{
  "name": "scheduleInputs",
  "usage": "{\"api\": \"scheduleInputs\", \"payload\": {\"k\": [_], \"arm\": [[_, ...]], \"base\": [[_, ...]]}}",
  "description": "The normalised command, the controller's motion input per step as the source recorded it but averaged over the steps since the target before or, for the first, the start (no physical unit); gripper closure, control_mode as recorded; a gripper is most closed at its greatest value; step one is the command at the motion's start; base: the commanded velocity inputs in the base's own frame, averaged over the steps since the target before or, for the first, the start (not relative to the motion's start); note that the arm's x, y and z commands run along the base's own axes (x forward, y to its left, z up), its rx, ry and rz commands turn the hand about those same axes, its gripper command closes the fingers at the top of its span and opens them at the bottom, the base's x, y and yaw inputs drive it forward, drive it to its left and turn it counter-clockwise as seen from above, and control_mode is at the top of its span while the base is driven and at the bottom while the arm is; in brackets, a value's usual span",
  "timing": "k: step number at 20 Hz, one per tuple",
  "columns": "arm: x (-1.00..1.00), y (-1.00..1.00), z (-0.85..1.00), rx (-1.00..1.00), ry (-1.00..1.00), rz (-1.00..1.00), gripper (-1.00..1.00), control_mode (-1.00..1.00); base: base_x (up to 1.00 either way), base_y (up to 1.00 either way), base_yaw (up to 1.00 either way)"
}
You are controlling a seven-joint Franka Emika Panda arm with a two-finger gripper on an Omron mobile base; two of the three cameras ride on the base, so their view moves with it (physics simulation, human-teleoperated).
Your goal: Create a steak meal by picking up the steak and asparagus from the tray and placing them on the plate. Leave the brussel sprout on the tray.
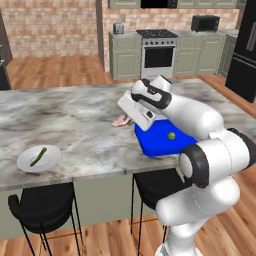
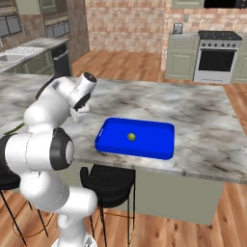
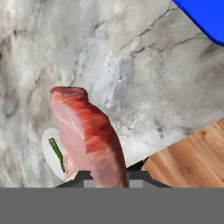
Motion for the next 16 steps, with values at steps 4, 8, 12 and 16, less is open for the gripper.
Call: {"api": "scheduleInputs", "payload": {"k": [4,8,12,16], "arm": [[-0.24,1.0,-0.04,-0.1,0.0,0.4,1.0,-1.0],[-0.05,1.0,-0.08,-0.11,0.0,0.37,1.0,-1.0],[0.0,0.95,-0.11,-0.09,0.0,0.32,1.0,-1.0],[0.11,0.74,-0.18,-0.05,0.0,0.24,1.0,-1.0]], "base": [[0.0,0.0,0.0],[0.0,0.0,0.0],[0.0,0.0,0.0],[0.0,0.0,0.0]]}}
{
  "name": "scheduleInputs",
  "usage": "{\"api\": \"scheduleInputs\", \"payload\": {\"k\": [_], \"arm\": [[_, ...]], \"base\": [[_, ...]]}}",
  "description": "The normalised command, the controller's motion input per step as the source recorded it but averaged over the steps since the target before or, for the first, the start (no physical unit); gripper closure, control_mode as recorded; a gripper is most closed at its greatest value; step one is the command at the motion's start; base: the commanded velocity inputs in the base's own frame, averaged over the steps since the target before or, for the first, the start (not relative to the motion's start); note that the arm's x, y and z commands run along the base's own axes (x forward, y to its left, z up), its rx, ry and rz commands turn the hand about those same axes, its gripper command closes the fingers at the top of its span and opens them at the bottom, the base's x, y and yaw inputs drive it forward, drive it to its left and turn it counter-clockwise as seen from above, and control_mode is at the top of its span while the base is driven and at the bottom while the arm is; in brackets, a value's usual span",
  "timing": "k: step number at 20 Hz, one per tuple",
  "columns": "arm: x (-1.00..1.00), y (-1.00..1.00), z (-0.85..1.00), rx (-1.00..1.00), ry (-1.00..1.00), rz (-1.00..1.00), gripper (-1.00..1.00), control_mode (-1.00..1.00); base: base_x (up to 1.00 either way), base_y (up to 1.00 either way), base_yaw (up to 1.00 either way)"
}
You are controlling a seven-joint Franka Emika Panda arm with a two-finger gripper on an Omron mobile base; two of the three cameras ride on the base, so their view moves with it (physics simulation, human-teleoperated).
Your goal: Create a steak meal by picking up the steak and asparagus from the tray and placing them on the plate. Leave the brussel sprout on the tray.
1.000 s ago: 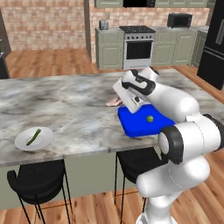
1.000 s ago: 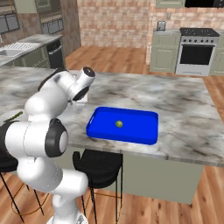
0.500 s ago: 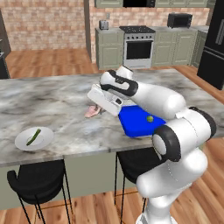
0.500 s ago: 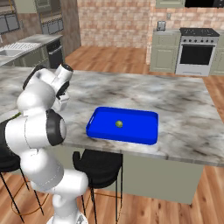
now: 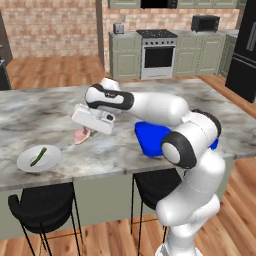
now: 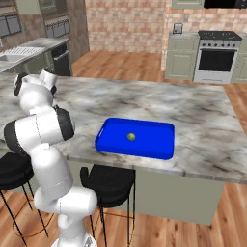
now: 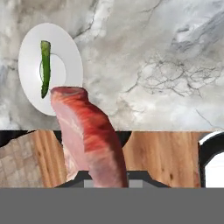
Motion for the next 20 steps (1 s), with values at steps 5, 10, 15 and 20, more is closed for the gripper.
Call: {"api": "scheduleInputs", "payload": {"k": [5,10,15,20], "arm": [[0.23,0.6,-0.32,-0.01,0.0,0.18,1.0,-1.0],[0.22,0.63,-0.51,-0.02,0.0,0.11,1.0,-1.0],[0.32,0.74,-0.5,-0.02,0.0,0.09,1.0,-1.0],[0.39,0.53,-0.44,-0.01,0.0,0.04,1.0,-1.0]], "base": [[0.0,0.0,0.0],[0.0,0.0,0.0],[0.0,0.0,0.0],[0.0,0.0,0.0]]}}
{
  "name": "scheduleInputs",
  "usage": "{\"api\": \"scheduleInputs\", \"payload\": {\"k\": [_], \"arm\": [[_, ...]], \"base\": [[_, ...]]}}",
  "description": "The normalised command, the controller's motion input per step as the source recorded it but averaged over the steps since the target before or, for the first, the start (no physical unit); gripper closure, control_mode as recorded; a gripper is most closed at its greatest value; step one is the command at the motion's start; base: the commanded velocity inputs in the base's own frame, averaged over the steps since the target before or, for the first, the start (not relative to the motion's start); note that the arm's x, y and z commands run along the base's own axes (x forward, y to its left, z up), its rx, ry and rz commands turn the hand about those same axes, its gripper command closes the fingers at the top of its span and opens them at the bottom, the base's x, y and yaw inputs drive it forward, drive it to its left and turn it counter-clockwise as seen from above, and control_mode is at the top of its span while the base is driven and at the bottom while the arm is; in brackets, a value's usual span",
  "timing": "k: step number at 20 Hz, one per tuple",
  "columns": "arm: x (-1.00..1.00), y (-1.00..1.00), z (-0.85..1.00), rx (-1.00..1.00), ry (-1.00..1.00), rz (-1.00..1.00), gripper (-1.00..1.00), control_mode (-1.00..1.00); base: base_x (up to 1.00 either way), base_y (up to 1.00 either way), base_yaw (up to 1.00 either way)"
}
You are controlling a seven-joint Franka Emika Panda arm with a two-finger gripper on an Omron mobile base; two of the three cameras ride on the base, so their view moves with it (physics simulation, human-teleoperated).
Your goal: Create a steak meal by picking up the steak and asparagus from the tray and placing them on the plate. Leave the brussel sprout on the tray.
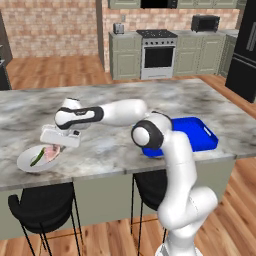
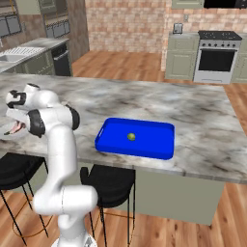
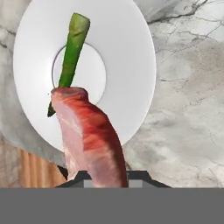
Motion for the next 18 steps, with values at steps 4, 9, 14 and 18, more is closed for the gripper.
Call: {"api": "scheduleInputs", "payload": {"k": [4,9,14,18], "arm": [[0.35,0.41,-0.42,-0.01,0.0,0.01,1.0,-1.0],[0.36,0.37,-0.36,0.0,0.0,0.0,1.0,-1.0],[0.26,0.16,-0.32,0.0,0.0,0.0,1.0,-1.0],[-0.12,-0.03,-0.12,0.0,0.0,0.0,-1.0,-1.0]], "base": [[0.0,0.0,0.0],[0.0,0.0,0.0],[0.0,0.0,0.0],[0.0,0.0,0.0]]}}
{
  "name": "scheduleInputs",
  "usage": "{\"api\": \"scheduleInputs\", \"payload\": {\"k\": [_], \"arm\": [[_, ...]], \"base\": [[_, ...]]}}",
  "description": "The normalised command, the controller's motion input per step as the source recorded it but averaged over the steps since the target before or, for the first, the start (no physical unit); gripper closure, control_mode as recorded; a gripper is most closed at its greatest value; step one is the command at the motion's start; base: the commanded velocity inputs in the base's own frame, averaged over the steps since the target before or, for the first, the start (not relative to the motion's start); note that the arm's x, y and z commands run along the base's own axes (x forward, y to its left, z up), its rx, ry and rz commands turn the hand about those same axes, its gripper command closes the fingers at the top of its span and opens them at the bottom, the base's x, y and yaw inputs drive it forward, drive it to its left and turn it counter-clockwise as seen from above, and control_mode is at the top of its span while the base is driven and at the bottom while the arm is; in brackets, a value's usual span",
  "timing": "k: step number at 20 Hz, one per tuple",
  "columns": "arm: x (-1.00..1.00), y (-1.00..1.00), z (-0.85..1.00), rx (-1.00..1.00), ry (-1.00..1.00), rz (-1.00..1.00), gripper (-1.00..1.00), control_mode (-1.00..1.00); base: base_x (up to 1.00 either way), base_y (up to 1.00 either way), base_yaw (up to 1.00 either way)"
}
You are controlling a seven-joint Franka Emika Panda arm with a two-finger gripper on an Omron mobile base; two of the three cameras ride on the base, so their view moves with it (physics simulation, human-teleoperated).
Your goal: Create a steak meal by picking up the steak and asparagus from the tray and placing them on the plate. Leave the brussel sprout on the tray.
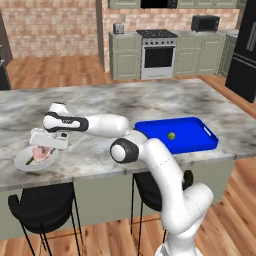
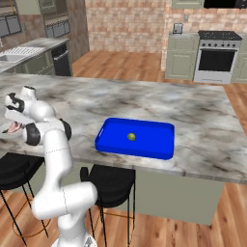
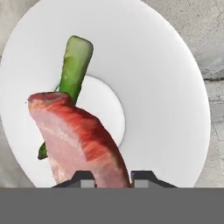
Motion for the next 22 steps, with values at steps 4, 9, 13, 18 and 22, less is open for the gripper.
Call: {"api": "scheduleInputs", "payload": {"k": [4,9,13,18,22], "arm": [[-0.59,-0.26,0.05,0.0,0.0,0.0,-1.0,-1.0],[-0.84,-0.53,0.19,0.0,-0.02,0.0,-1.0,-1.0],[-1.0,-0.91,0.03,0.01,-0.08,0.0,-1.0,-1.0],[-1.0,-0.96,0.21,0.04,-0.2,0.0,-1.0,-1.0],[-1.0,-0.82,0.53,0.08,-0.3,0.0,-1.0,-1.0]], "base": [[0.0,0.0,0.0],[0.0,0.0,0.0],[0.0,0.0,0.0],[0.0,0.0,0.0],[0.0,0.0,0.0]]}}
